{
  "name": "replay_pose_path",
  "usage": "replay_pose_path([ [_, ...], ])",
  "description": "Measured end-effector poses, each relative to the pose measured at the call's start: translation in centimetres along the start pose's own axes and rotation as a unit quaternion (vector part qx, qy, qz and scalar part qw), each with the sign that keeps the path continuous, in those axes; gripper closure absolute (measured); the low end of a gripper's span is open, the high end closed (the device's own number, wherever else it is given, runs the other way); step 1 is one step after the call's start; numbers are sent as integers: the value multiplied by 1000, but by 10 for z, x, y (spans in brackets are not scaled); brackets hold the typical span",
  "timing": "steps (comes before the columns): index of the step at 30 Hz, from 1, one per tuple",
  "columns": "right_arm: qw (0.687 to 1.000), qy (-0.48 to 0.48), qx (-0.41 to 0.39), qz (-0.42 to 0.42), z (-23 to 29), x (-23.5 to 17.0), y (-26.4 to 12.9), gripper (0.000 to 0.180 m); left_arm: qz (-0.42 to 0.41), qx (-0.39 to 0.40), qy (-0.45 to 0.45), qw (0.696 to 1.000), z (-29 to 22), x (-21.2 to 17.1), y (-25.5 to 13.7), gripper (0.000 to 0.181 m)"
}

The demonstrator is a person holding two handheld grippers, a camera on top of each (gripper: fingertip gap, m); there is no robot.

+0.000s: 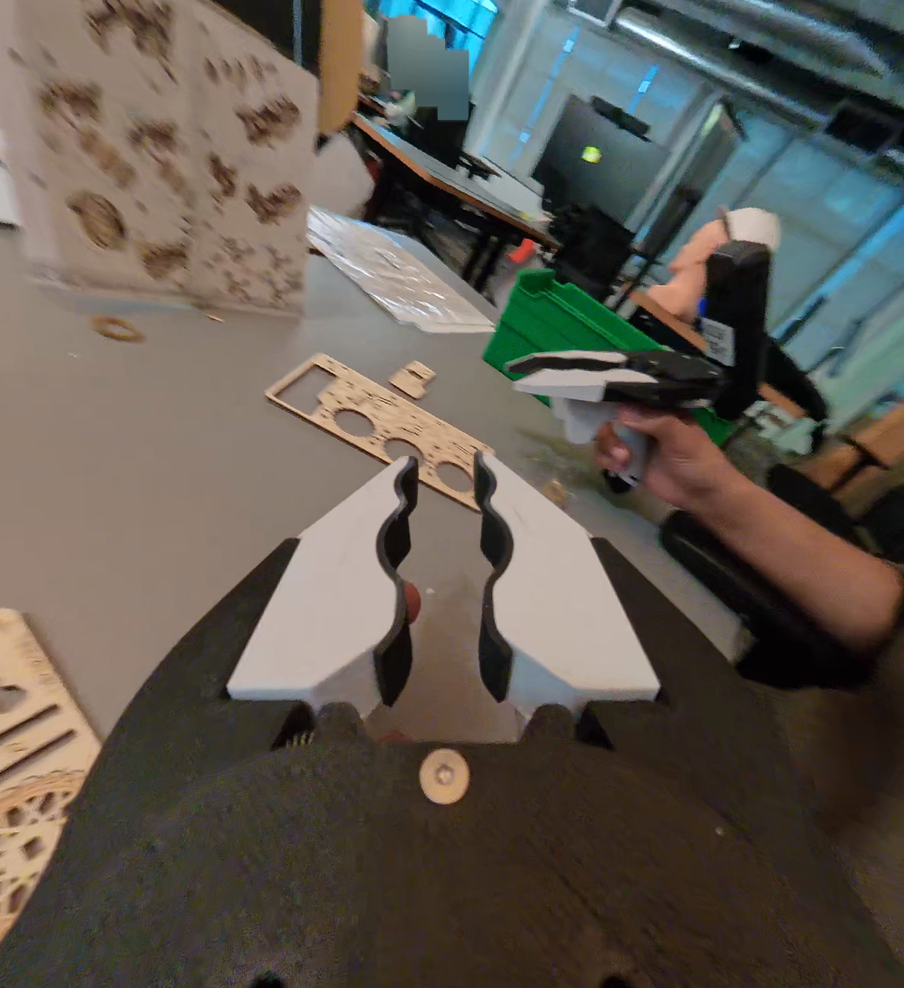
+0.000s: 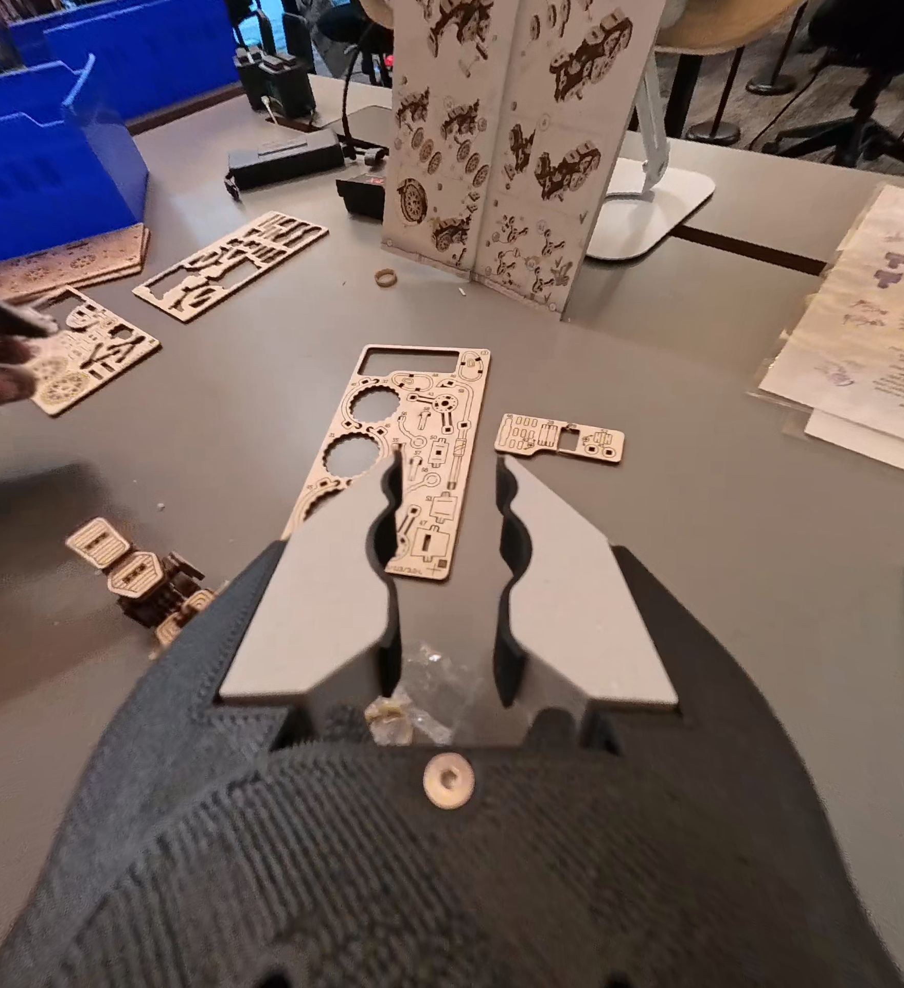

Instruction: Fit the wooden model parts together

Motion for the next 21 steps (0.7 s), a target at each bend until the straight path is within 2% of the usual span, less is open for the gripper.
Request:
replay_pose_path([
  [4, 999, 29, 19, -14, 5, 1, -3, 149, -11, 78, 50, 996, 12, 22, 20, 166],
  [8, 1000, 18, 7, -18, -2, 1, -4, 151, 22, 108, 139, 984, 24, 37, 78, 162],
  [10, 1000, 1, 4, -10, -7, -4, 1, 150, 49, 143, 255, 955, 41, 37, 109, 152],
  [12, 999, -33, -12, 14, -17, -12, 10, 151, 54, 195, 302, 932, 62, 39, 131, 152],
  [14, 998, -42, -34, 18, -27, -10, 17, 152, 65, 196, 291, 934, 69, 36, 148, 149],
  [17, 1000, -3, -23, -4, -32, 6, 32, 151, 70, 195, 246, 947, 76, 38, 162, 145],
  [21, 997, 40, -44, -47, -51, 38, 50, 155, 78, 186, 210, 957, 84, 29, 149, 144],
])
Point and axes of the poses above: each gripper's, where its closed fingertips meet, y out along the fingers, x out of its top, z = x × y across the jaws, the point moved 5 cm from there along -y, back along the fingers, and after that the axes turned 6 degrees about -z, right-handed, at the moved point
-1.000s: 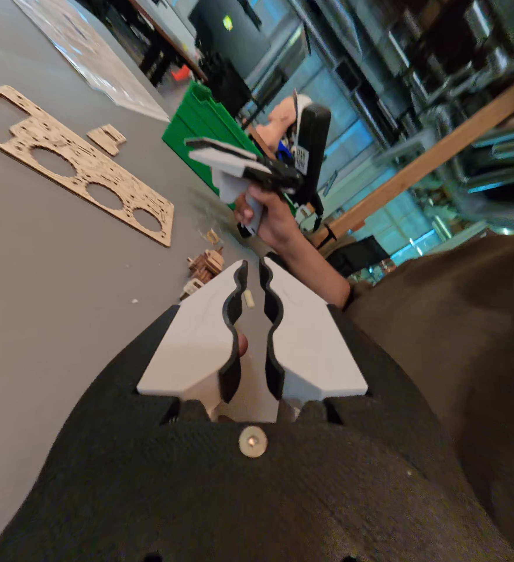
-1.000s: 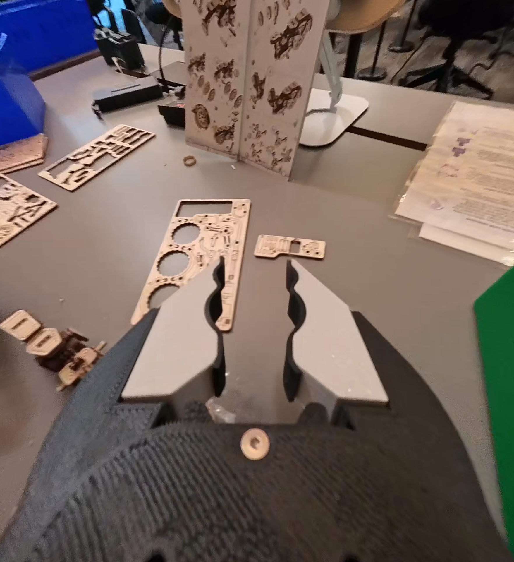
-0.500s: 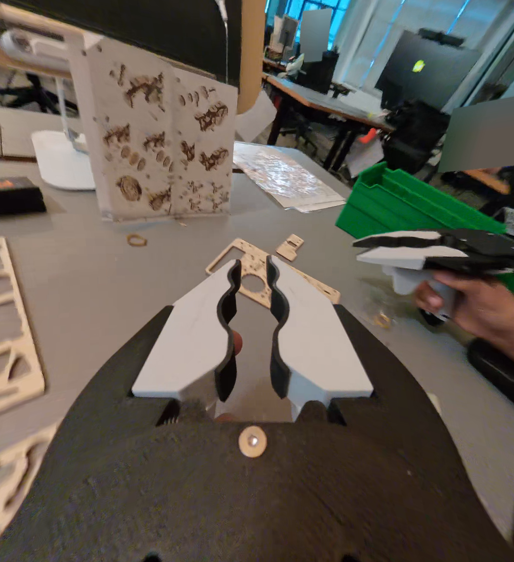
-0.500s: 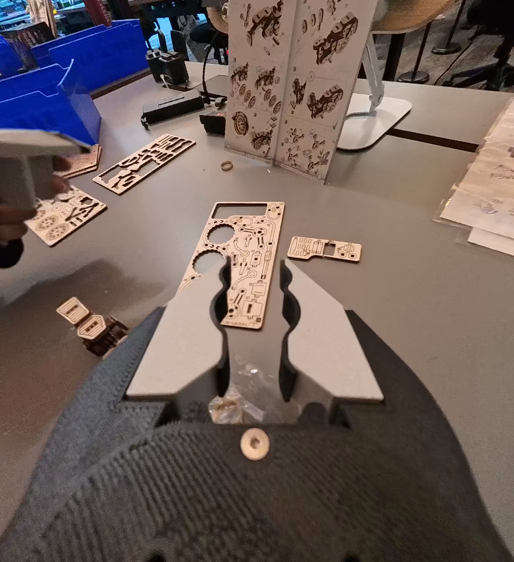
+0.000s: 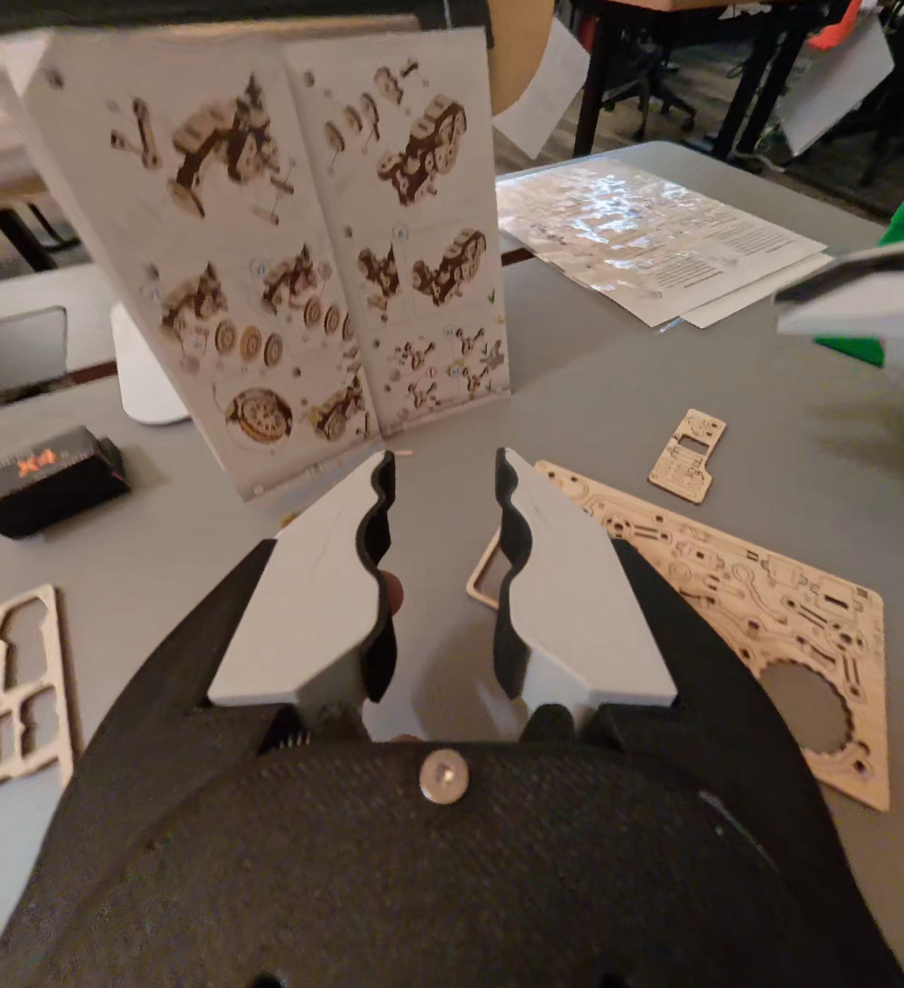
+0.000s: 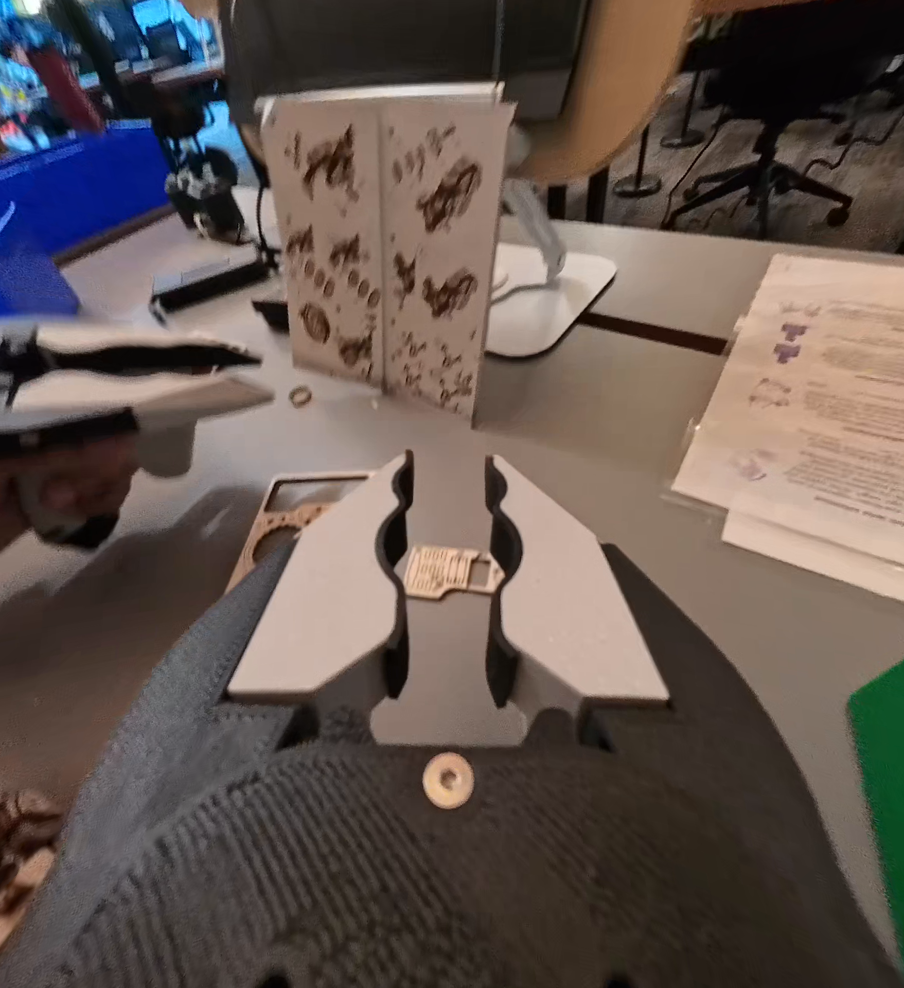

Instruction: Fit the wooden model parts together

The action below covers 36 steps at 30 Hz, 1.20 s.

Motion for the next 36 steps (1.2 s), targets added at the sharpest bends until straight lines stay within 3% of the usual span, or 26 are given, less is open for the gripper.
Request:
replay_pose_path([
  [7, 995, 83, 4, -48, -23, -3, -5, 163, -72, -65, -232, 968, 18, -14, -37, 144],
  [10, 998, 55, -2, -17, -27, -13, -11, 165, -31, -72, -307, 949, 28, -25, -27, 147],
  [17, 999, 36, 23, -4, -26, -15, -5, 165, 64, -101, -266, 956, 3, -33, -2, 142],
  [21, 999, -13, 23, 30, -22, -22, -3, 166, 42, -100, -299, 948, 10, -31, -3, 142],
  [36, 999, -22, 17, 42, -13, -24, -5, 159, 52, -151, -290, 944, 0, -30, -2, 143],
])
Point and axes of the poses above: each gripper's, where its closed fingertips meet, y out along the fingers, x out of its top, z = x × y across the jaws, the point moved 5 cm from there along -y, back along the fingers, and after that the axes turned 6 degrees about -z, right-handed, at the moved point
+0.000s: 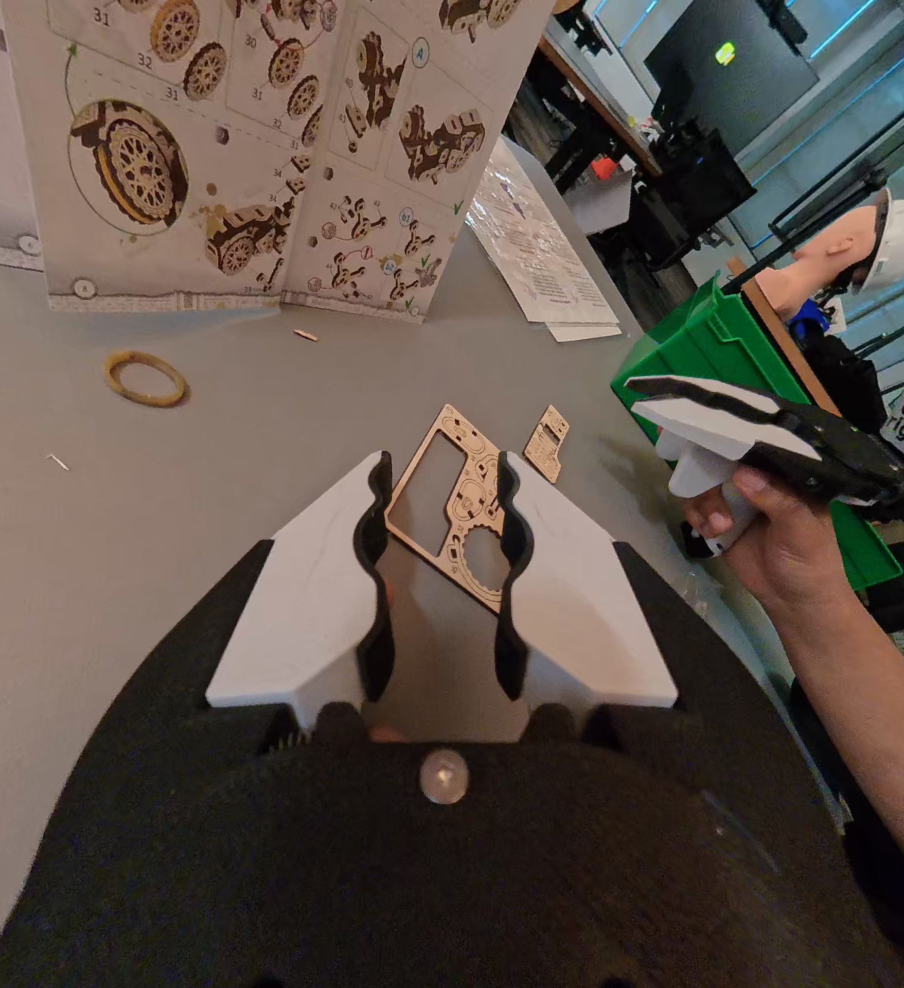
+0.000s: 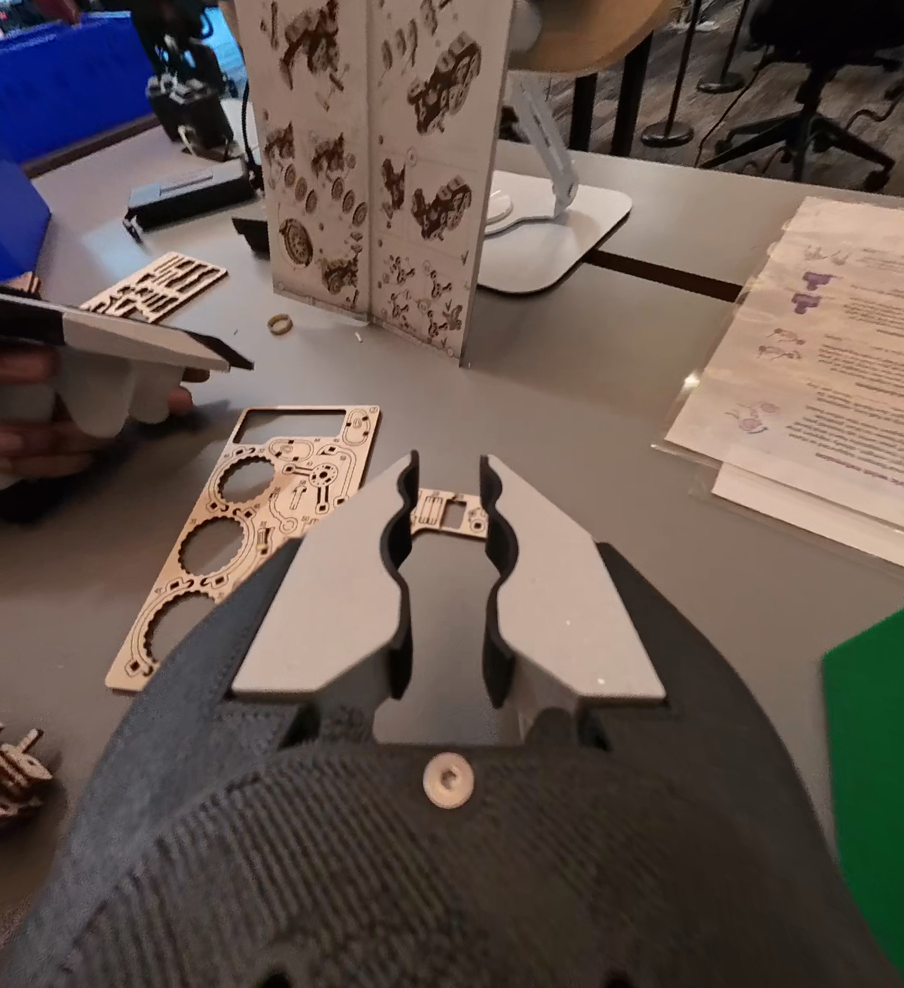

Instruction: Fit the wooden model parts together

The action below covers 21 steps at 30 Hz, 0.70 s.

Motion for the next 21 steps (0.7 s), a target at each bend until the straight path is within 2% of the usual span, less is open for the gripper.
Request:
replay_pose_path([
  [6, 999, 34, -29, -3, -16, -2, -2, 156, 5, -1, 0, 1000, 0, -1, 1, 144],
  [17, 994, 103, -8, -24, -12, 0, -4, 154, -8, 3, -8, 1000, 1, 1, -2, 144],
  [21, 995, 102, -14, -19, -11, -1, -3, 154, -38, 12, -3, 999, 1, 5, -7, 155],
])
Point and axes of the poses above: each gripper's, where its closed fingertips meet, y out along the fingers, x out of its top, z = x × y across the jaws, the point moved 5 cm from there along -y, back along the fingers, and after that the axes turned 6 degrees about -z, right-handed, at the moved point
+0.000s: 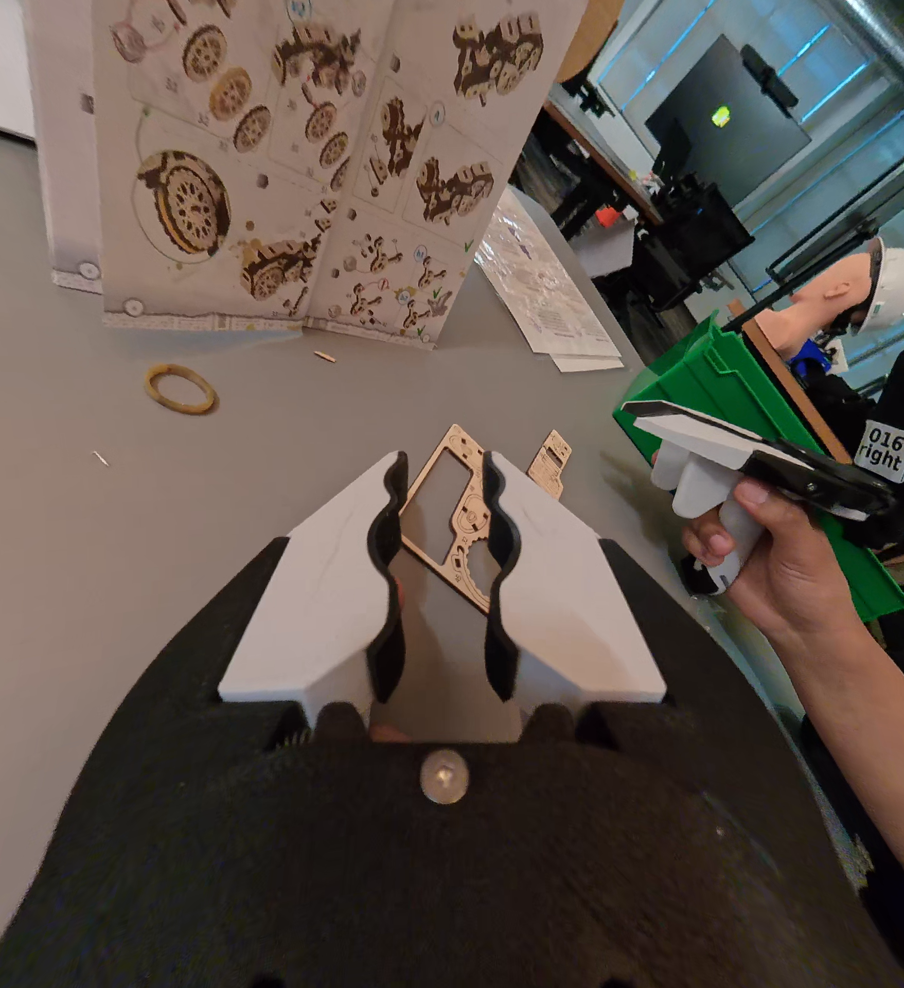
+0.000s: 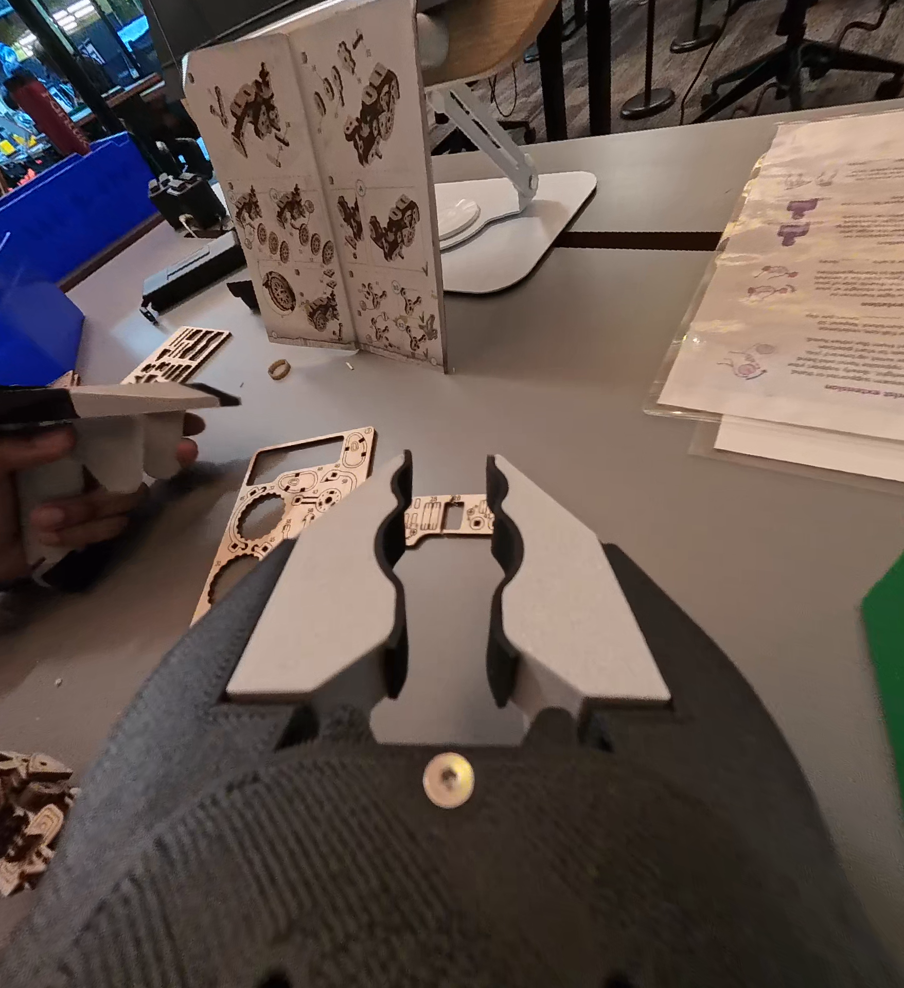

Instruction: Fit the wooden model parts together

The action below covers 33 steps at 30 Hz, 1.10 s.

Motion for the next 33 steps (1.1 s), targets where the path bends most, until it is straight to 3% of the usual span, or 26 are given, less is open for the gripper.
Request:
replay_pose_path([
  [6, 1000, -2, 20, 5, 14, -3, 3, 153, 10, 0, 0, 1000, 0, -2, 2, 153],
  [17, 995, -91, 33, 33, 38, -10, 9, 155, 16, 3, -6, 1000, 2, -2, 3, 154],
  [33, 997, -53, 52, 24, 34, -10, 9, 163, 24, 11, 1, 1000, 1, -4, 5, 157],
])
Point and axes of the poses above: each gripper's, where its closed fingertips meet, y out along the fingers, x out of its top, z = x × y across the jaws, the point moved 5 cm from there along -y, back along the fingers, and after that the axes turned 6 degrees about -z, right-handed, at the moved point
